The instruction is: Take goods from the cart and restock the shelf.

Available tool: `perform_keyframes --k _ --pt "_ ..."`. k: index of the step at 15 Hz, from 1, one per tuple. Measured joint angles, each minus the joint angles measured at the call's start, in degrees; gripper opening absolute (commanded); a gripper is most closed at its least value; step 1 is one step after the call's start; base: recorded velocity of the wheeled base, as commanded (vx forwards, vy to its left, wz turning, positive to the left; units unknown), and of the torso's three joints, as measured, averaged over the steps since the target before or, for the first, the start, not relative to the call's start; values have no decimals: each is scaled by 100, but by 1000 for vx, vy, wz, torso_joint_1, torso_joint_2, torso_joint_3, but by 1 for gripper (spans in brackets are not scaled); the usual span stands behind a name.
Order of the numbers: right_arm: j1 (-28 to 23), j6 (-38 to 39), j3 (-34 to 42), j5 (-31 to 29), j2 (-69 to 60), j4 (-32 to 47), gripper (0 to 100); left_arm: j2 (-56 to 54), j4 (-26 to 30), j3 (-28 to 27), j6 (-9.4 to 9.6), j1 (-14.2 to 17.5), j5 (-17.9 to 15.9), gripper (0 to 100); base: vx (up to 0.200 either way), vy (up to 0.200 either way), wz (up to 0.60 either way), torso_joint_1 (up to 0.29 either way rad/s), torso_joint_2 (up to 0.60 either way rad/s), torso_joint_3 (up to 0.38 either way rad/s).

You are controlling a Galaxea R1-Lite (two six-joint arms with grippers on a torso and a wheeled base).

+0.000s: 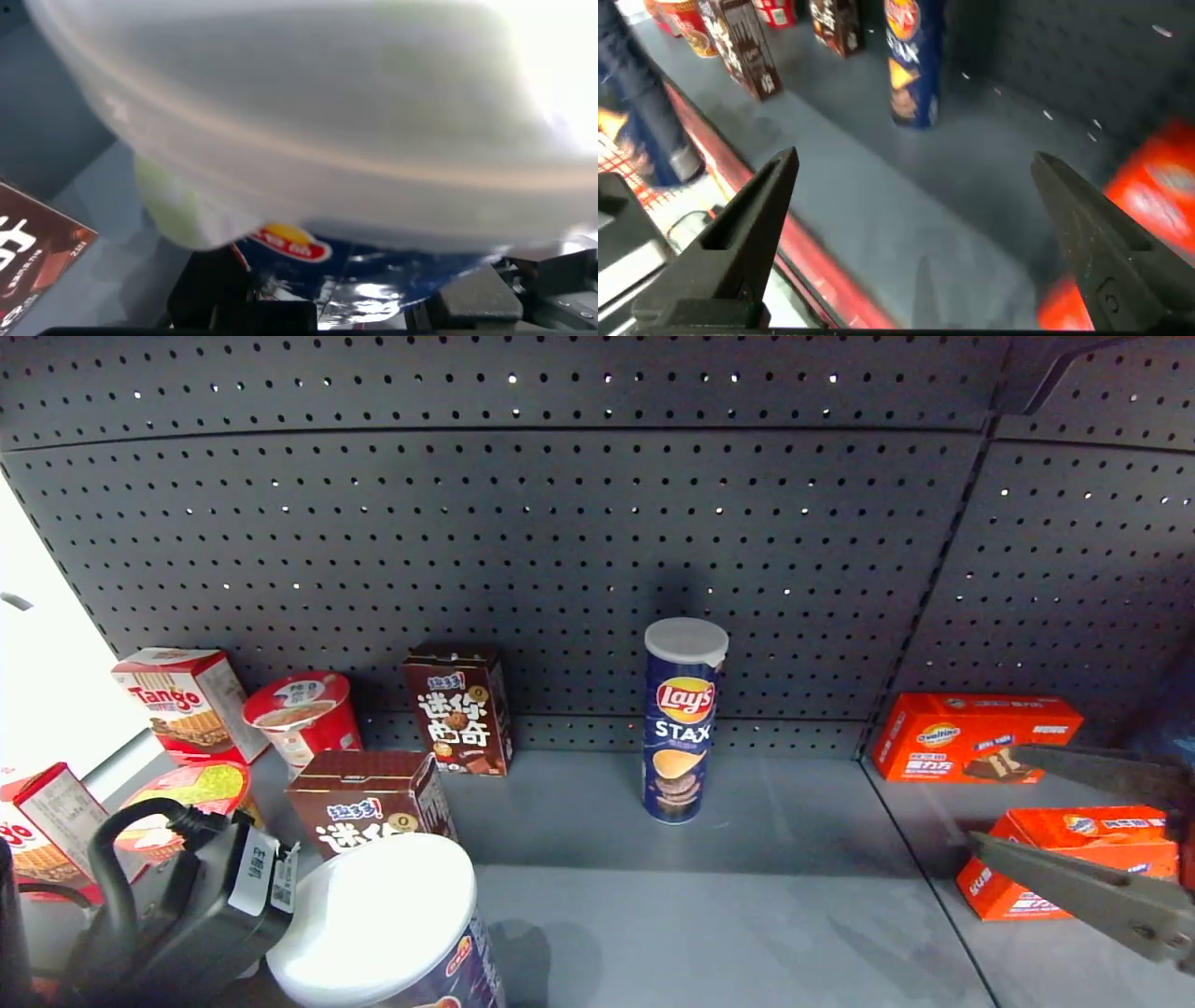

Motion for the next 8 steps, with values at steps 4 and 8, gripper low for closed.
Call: perform_keyframes --k 4,8 --pt "63 -271 -880 391 1474 -290 100 17 0 -39 6 -39 -145 0 0 0 0 0 0 0" --pt "-160 -574 -1517 1360 2558 -805 100 39 0 -67 6 -141 -210 0 0 0 0 0 0 0"
